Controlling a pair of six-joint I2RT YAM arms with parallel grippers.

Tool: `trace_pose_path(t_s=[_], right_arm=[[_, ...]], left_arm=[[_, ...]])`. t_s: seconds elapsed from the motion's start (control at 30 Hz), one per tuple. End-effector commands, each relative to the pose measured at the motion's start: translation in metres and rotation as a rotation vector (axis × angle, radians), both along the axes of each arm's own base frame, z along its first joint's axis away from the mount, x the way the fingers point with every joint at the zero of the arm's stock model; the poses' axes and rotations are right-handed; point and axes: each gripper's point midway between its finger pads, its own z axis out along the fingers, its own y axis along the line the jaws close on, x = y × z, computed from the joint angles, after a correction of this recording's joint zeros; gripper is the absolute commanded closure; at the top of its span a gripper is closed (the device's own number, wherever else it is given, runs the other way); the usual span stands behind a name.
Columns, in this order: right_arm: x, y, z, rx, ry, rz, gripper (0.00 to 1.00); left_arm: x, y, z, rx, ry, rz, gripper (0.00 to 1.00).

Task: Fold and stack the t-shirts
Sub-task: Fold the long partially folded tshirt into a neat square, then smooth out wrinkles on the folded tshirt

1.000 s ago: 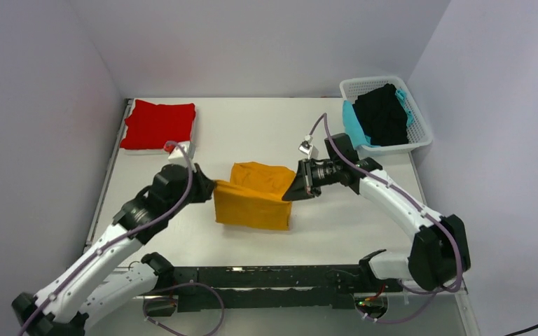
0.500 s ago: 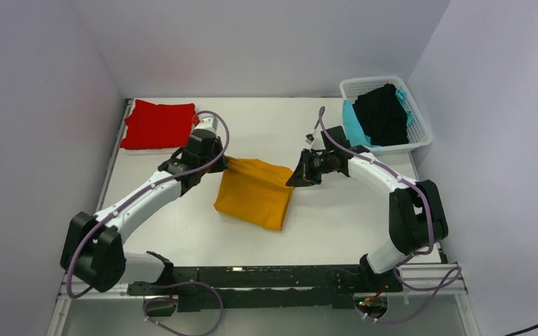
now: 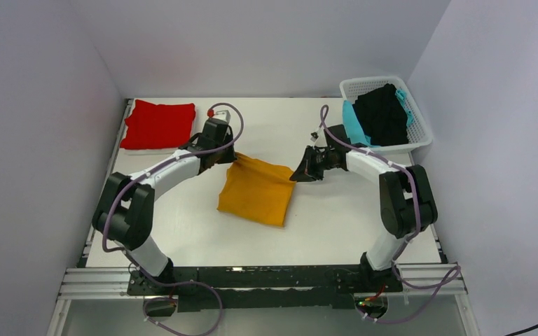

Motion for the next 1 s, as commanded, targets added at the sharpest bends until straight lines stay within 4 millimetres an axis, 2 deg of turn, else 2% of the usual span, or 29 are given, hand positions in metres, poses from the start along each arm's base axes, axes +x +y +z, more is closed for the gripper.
trace_pose_path(t_s=[0.0, 0.13, 0.17, 0.2, 0.27, 0.3, 0.33, 0.37, 0.4, 0.53, 0.63, 0.73, 0.8, 0.87, 0.97], right_arm=[[0.023, -0.002, -0.002, 0.000, -0.043, 0.008, 1.00], [0.038, -0.010, -0.007, -0.038, -0.054, -0.040, 0.97], [0.042, -0.014, -0.008, -0.053, -0.057, -0.053, 0.91], [0.045, -0.015, -0.006, -0.060, -0.069, -0.051, 0.75], [0.052, -0.019, 0.000, -0.078, -0.097, -0.043, 0.34], [0.058, -0.022, 0.003, -0.098, -0.116, -0.047, 0.12], [0.062, -0.025, 0.008, -0.118, -0.132, -0.054, 0.02], [0.066, -0.027, 0.015, -0.133, -0.160, -0.060, 0.00], [0.069, -0.028, 0.023, -0.140, -0.185, -0.069, 0.00], [0.061, -0.025, 0.048, -0.081, -0.272, -0.094, 0.00], [0.042, -0.004, 0.054, 0.029, -0.299, -0.058, 0.00], [0.028, 0.028, 0.057, 0.129, -0.300, 0.025, 0.00], [0.026, 0.045, 0.052, 0.165, -0.280, 0.059, 0.00], [0.034, 0.056, 0.049, 0.197, -0.284, 0.069, 0.00], [0.054, 0.057, 0.033, 0.157, -0.262, 0.043, 0.00]], left_arm=[[0.028, 0.017, 0.016, 0.029, -0.075, 0.070, 1.00], [0.032, 0.014, 0.005, 0.020, -0.036, 0.052, 1.00], [0.031, 0.012, 0.002, 0.014, -0.014, 0.045, 1.00], [0.030, 0.009, 0.000, 0.009, 0.003, 0.033, 0.96], [0.030, 0.005, 0.004, -0.011, 0.003, 0.012, 0.70], [0.030, 0.003, 0.010, -0.023, -0.009, 0.008, 0.50], [0.029, 0.003, 0.017, -0.031, -0.025, 0.006, 0.25], [0.028, 0.003, 0.025, -0.039, -0.040, 0.007, 0.06], [0.027, 0.004, 0.035, -0.047, -0.057, 0.010, 0.01], [0.012, -0.006, 0.065, -0.138, -0.110, -0.042, 0.00], [0.001, -0.024, 0.067, -0.225, -0.116, -0.129, 0.00], [0.004, -0.040, 0.059, -0.268, -0.079, -0.186, 0.01], [0.009, -0.049, 0.048, -0.280, -0.038, -0.207, 0.01], [0.015, -0.056, 0.036, -0.286, -0.001, -0.226, 0.00], [0.025, -0.061, 0.008, -0.265, 0.062, -0.221, 0.01]])
